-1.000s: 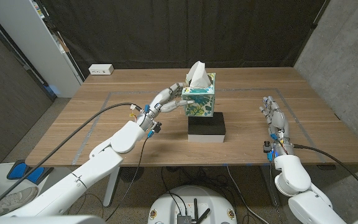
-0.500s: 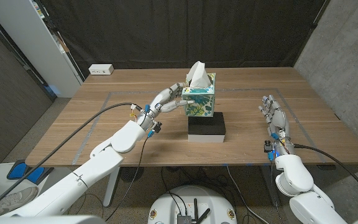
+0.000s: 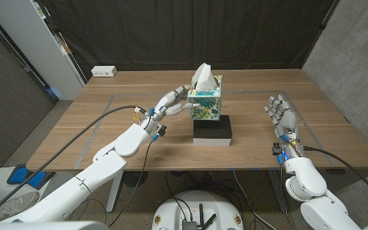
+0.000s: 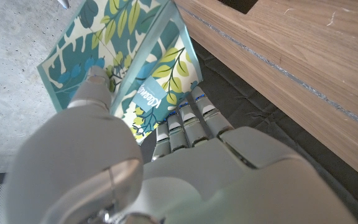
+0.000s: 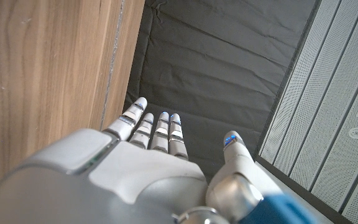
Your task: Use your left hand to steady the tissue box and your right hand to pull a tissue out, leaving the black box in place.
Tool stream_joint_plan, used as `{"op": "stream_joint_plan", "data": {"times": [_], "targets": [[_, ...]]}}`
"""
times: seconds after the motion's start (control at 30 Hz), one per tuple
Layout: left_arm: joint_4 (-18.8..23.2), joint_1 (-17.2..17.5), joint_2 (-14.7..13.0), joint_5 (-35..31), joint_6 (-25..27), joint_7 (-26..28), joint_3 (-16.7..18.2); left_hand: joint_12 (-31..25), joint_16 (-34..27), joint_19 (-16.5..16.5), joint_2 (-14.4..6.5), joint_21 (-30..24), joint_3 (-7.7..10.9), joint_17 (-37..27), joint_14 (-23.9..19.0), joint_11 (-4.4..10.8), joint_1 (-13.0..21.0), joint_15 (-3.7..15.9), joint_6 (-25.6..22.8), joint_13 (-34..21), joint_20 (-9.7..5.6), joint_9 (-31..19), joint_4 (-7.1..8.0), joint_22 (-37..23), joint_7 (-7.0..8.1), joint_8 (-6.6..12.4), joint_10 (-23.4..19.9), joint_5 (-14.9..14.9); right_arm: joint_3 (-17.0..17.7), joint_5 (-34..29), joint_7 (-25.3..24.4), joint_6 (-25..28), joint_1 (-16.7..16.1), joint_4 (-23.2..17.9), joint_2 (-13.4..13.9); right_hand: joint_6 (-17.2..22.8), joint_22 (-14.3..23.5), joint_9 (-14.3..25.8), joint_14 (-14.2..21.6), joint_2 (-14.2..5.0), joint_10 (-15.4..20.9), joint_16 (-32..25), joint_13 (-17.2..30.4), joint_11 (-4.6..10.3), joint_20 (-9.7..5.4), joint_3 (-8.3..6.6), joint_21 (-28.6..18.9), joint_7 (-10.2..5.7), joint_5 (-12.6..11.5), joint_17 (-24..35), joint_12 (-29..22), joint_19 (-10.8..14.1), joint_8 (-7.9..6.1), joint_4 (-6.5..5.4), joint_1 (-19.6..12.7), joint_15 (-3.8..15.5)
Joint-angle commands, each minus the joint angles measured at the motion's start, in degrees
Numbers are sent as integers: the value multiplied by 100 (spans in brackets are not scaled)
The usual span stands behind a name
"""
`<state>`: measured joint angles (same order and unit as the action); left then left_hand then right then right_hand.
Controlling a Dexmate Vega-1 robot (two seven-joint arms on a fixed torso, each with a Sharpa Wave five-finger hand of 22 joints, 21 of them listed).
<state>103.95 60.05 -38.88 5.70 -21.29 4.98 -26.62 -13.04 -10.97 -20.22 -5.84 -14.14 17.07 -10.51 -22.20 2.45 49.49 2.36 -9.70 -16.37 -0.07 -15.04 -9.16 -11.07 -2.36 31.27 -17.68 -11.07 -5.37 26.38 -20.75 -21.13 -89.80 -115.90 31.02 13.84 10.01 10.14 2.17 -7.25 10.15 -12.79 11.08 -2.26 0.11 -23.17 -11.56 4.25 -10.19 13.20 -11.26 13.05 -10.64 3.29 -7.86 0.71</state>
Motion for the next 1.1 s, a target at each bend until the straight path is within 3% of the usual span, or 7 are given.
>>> {"op": "stream_joint_plan", "data": {"times": [0.03,1.1], "targets": [[-5,-21,2,5,2,-33,-20,4,-15,10,-21,17,55,-24,8,24,-38,266,2,-31,-5,-30,-8,-14,10,17,34,-50,112,213,152,14,-117,-273,39,29,9,18,40,-219,48,-46,5,-51,-7,-7,-24,49,15,30,-25,57,-40,-40,34,-39],[-85,-122,67,11,-5,-87,-97,16,-15,19,-11,24,105,-22,14,22,-80,257,12,-52,-6,-28,-15,-15,8,40,40,-48,553,673,228,272,-469,-1092,0,119,9,19,149,-259,155,-103,5,-106,17,-65,-56,114,3,57,-50,192,-58,-90,19,-83]]}}
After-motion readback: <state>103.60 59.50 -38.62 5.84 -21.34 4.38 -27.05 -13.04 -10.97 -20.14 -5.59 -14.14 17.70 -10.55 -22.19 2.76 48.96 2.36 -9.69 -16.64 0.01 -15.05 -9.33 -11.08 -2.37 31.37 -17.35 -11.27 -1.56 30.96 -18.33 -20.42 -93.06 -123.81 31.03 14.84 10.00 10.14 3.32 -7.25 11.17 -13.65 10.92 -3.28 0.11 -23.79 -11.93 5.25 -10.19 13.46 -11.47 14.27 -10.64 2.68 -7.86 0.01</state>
